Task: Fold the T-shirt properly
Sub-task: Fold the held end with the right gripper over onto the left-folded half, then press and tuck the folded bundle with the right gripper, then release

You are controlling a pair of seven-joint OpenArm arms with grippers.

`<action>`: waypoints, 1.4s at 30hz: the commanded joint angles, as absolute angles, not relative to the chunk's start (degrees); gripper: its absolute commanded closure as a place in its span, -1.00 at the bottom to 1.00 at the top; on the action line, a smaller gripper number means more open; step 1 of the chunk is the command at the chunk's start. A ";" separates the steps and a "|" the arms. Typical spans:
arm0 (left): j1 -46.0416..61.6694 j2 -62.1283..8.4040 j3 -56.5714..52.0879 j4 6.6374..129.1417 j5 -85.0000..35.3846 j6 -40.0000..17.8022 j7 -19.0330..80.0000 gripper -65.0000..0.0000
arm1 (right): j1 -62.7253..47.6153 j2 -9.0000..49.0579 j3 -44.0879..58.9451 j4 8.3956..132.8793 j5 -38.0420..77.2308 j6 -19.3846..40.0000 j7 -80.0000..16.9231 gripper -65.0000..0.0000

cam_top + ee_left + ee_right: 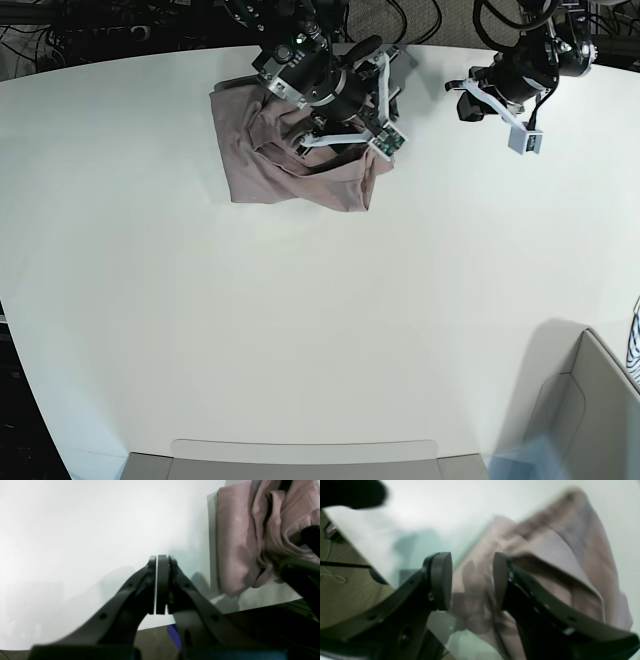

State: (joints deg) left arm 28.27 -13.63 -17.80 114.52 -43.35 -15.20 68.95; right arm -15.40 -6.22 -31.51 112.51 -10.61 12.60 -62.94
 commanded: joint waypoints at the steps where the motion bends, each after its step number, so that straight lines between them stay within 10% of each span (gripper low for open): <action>1: 28.35 -14.11 -18.15 115.30 -44.00 -15.34 68.53 0.98 | -14.37 -6.90 -32.66 114.07 -10.51 12.62 -61.67 0.17; 10: 28.35 -13.85 -18.15 115.21 -44.00 -15.34 68.53 0.98 | -14.11 -4.09 -22.20 118.46 -11.56 12.62 -61.67 0.19; 21: 27.91 -13.67 -17.89 111.25 -44.00 -15.34 68.26 0.98 | -16.31 0.13 -9.71 118.37 -11.21 12.62 -56.75 1.00; 42: 27.82 -13.58 -17.89 111.16 -44.00 -15.34 68.09 0.98 | -20.35 0.48 -38.46 116.62 -11.56 12.70 -56.92 1.00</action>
